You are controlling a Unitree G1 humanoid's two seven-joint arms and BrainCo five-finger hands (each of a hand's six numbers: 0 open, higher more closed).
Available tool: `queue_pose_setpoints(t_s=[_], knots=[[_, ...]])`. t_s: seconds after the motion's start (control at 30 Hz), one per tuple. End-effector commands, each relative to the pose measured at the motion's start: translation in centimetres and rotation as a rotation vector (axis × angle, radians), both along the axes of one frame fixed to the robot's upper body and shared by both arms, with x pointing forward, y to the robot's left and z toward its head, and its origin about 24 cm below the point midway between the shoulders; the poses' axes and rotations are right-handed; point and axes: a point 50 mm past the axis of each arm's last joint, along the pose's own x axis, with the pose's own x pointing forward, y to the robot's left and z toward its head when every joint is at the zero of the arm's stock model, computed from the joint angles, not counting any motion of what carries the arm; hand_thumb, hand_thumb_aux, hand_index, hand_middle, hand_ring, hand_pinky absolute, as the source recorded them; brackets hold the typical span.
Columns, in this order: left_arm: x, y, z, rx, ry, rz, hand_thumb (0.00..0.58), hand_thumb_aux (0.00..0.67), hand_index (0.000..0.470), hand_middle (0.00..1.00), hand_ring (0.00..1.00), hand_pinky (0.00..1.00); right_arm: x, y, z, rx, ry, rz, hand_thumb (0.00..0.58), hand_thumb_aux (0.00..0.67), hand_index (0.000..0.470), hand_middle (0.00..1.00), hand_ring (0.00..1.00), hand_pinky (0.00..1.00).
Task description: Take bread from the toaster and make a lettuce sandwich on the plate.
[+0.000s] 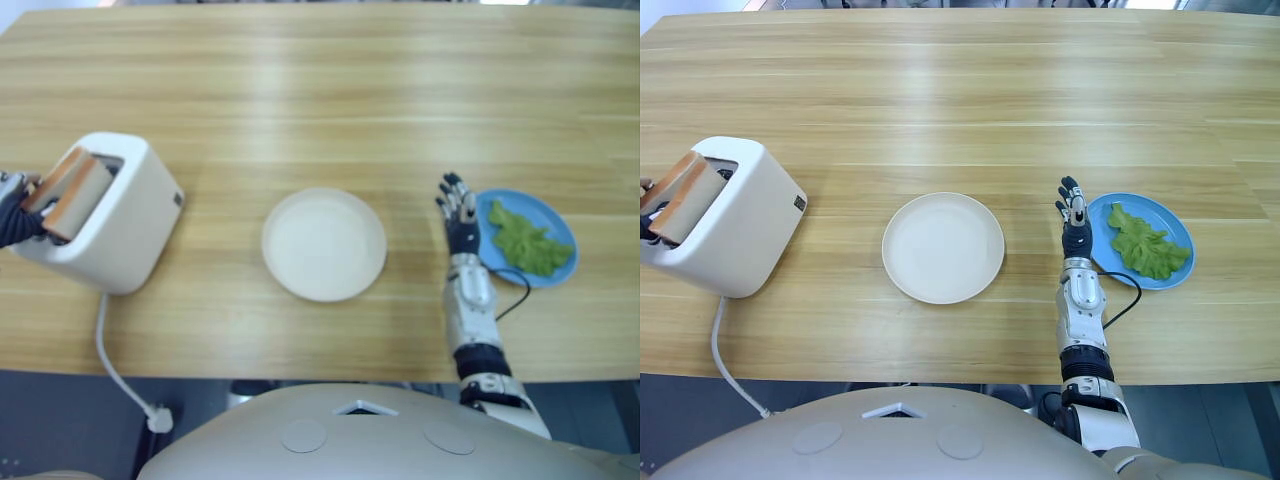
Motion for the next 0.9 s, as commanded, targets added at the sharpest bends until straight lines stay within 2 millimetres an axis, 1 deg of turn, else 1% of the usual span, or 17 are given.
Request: queue_pose_setpoints(t_s=[0.03,0.27,0.33,0.4,0.53,0.57,0.63,0.7,0.77,0.83,0.9], knots=[[0.1,-1.2,1.9,-0.015,-0.128,-0.073,0.580,0.670,0.460,1.00,1.00,1.00,-0.2,-0.1,-0.2,0.002,0.020,-0.004,0.000,0.000,0.000,0.00,0.00,0.00],[-0.5,-2.7,4.6,-0.122,-0.334,-0.180,0.580,0.670,0.460,1.00,1.00,1.00,-0.2,0.0,-0.3,0.003,0.026,0.000,0.000,0.000,0.000,0.00,0.00,0.00],[-1.0,-3.0,6.0,-0.164,-0.432,-0.213,0.580,0.670,0.460,1.00,1.00,1.00,-0.1,0.0,-0.3,0.003,0.027,0.000,0.000,0.000,0.000,0.00,0.00,0.00],[-1.8,-3.2,7.8,-0.220,-0.556,-0.250,0.580,0.670,0.460,1.00,1.00,1.00,-0.1,0.1,-0.3,0.003,0.028,0.000,0.000,0.000,0.000,0.00,0.00,0.00],[-4.5,-3.8,12.3,-0.335,-0.854,-0.378,0.580,0.670,0.460,1.00,1.00,1.00,-0.1,0.2,-0.4,0.005,0.032,0.002,0.000,0.000,0.000,0.00,0.00,0.00],[-5.0,-4.0,13.1,-0.371,-0.897,-0.421,0.580,0.670,0.460,1.00,1.00,1.00,-0.1,0.3,-0.5,0.006,0.034,0.003,0.000,0.000,0.000,0.00,0.00,0.00],[-5.1,-4.9,14.0,-0.471,-0.921,-0.525,0.580,0.670,0.460,1.00,1.00,1.00,0.0,0.4,-0.5,0.007,0.036,0.005,0.000,0.000,0.000,0.00,0.00,0.00],[-4.6,-6.4,14.1,-0.572,-0.892,-0.627,0.580,0.670,0.460,1.00,1.00,1.00,0.1,0.5,-0.5,0.008,0.037,0.007,0.000,0.000,0.000,0.00,0.00,0.00],[-3.5,-8.1,13.4,-0.716,-0.830,-0.722,0.580,0.670,0.460,1.00,1.00,1.00,0.2,0.6,-0.5,0.009,0.037,0.010,0.000,0.000,0.000,0.00,0.00,0.00],[-1.8,-10.0,11.7,-0.905,-0.716,-0.810,0.580,0.670,0.460,1.00,1.00,1.00,0.3,0.7,-0.5,0.010,0.038,0.013,0.000,0.000,0.000,0.00,0.00,0.00],[0.4,-12.7,8.7,-1.145,-0.548,-0.869,0.580,0.670,0.460,1.00,1.00,1.00,0.4,0.7,-0.5,0.009,0.039,0.015,0.000,0.000,0.000,0.00,0.00,0.00]])
